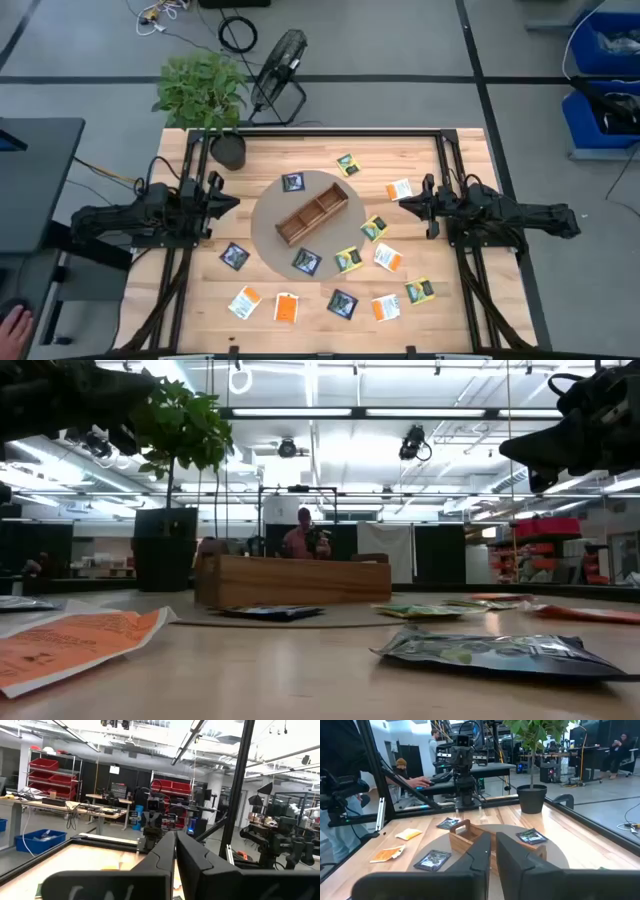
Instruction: Pick & Place Tea
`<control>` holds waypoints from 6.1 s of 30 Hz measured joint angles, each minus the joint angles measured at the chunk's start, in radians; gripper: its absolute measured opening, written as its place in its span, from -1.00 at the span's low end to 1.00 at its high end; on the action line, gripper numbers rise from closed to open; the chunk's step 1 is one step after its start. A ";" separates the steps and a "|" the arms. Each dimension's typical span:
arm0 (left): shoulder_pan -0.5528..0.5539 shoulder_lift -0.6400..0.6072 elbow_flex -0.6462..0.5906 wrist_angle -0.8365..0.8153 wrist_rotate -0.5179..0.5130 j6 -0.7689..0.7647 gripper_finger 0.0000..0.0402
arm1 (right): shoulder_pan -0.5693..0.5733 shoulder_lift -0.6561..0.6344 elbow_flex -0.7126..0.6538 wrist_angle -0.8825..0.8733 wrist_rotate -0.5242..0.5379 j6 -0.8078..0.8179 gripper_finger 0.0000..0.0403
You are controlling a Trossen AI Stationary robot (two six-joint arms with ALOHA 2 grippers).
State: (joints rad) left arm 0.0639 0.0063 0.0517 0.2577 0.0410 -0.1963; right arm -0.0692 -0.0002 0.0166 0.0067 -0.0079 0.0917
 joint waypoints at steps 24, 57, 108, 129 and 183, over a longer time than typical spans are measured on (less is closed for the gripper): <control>0.000 0.000 0.000 0.000 0.000 0.000 -0.90 | 0.000 0.000 0.000 0.000 0.000 0.000 -0.81; 0.000 0.000 0.000 0.000 0.000 0.000 -0.90 | 0.000 0.000 0.000 0.000 0.000 0.000 -0.81; 0.000 0.000 0.000 0.000 0.000 0.000 -0.90 | 0.000 0.000 0.000 0.000 0.000 0.000 -0.81; 0.000 0.000 0.000 0.000 0.000 0.000 -0.90 | 0.000 0.000 0.000 0.000 0.000 0.000 -0.81; 0.000 0.000 0.000 0.014 0.000 0.001 -0.90 | -0.004 0.000 0.000 0.009 0.044 -0.074 -0.81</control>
State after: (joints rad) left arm 0.0640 0.0067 0.0520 0.2715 0.0410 -0.1950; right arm -0.0727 -0.0002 0.0164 0.0153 0.0366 0.0175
